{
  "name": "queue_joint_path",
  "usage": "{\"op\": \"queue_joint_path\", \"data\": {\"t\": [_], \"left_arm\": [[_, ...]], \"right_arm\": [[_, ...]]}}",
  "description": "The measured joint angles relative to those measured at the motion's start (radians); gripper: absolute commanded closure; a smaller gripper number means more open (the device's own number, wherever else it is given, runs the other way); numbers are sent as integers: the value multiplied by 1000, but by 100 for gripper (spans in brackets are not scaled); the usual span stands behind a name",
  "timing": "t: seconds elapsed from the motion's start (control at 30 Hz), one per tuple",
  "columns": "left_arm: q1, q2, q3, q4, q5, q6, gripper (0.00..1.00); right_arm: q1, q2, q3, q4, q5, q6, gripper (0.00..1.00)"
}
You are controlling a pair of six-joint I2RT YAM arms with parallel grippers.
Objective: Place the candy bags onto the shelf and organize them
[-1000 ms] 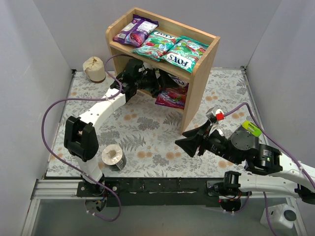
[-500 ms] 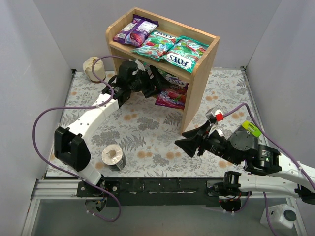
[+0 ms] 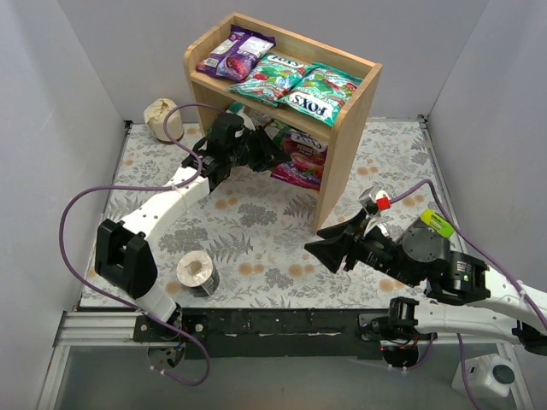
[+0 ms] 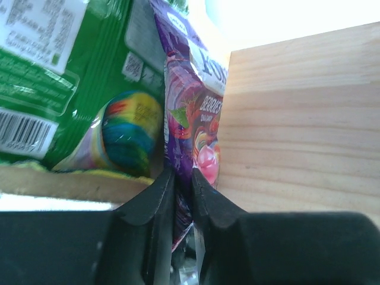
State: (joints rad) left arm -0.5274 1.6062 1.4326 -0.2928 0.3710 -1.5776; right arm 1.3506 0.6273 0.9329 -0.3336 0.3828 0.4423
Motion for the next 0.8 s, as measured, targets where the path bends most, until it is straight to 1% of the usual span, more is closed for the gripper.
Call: {"op": "queue_joint_path", "data": {"t": [0.17,0.27,0.37,0.4,0.43,0.5,0.53,0.6,0.63,0.7,0.8], "left_arm": [[-52,-2,1,53,-88,27,84],[-72,-2,3,83,-106,45,80],[-79,-2,3,107,-105,63,62],[-80,-2,3,114,-105,68,49],[-81,-1,3,119,-104,71,43],[-84,0,2,122,-102,75,34],[-86,2,2,124,-102,79,25],[-88,3,2,129,-103,81,17],[-90,3,2,129,-105,82,11],[-93,2,1,129,-114,82,8],[-99,-8,-6,125,-142,83,7]], "right_arm": [[0,0,-2,0,0,0,40],[0,0,-9,4,0,0,41],[0,-1,-15,3,0,0,41],[0,-2,-15,3,0,1,41],[0,-5,-15,3,0,1,41],[0,-10,-15,3,0,2,41],[0,-13,-15,3,0,3,41],[0,-21,-15,4,0,5,41],[0,-24,-15,4,0,5,41],[0,-26,-15,5,0,7,41],[0,-23,-15,5,0,8,41]]}}
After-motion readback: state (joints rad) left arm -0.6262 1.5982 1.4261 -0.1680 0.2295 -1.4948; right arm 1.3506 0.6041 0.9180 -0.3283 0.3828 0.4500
